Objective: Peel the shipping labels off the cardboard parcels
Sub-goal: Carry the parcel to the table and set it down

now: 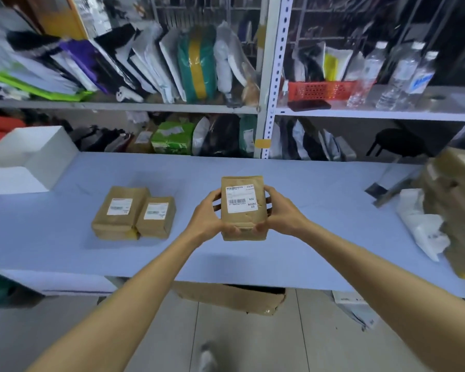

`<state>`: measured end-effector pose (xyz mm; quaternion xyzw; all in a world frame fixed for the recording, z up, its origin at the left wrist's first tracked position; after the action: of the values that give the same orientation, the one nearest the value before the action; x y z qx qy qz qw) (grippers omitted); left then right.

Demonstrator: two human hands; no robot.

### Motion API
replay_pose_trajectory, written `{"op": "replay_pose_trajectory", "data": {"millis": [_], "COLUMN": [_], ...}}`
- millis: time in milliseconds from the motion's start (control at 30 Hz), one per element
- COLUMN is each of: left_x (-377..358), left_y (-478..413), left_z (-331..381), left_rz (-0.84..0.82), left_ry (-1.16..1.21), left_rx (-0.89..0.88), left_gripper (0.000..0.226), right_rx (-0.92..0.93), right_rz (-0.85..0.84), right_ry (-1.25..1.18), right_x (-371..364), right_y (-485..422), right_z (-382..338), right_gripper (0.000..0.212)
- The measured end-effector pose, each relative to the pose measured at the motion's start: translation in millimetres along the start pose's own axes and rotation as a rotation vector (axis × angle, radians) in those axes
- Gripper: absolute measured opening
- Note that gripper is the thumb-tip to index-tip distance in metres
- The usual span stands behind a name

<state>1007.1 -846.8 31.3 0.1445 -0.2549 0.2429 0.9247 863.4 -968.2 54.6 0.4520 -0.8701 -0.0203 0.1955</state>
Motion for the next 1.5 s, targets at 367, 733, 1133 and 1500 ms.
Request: {"op": "replay_pose_trajectory", "data": {"millis": [367, 733, 1133, 1500], "left_x": [49.8, 64.6, 66.6, 13.4], "left_y": [-113.2, -188.7, -212.3, -177.1], "left_z": [-19.8, -23.9, -71.1, -146.6], "left_rz": [-0.032, 0.015, -0.059, -0.165], "left_ry": [0.025, 0.024, 0.016, 0.162], "left_rx": [0.023, 0.071, 0.152, 0.3], "left_gripper": [0.109, 0.11, 0.11, 0.11], "right_rx": [-0.034, -0.019, -0.125, -0.226], "right_rz": [0.017, -0.042, -0.051, -0.103], "right_ry": [0.047, 0.043, -0.07, -0.114], "right_x": [0.1, 14.5, -21.4, -67.7], "right_y": [-120.3, -207.8, -240.9, -221.0], "right_z": [-30.7, -33.5, 3.6, 91.5], "right_gripper": [0.094, 0.097, 0.104, 0.102]}}
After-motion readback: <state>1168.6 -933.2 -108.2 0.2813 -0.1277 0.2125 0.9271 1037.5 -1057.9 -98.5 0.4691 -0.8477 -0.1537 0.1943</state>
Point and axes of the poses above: each hand's wrist, its own y-axis away from the middle knuckle, its own x-axis out of the back of the hand, z = x × y, the point moved 3 cm from there along -y, towards the middle knuckle, and after that the axes turned 15 degrees about -y, right-handed, at the moved point
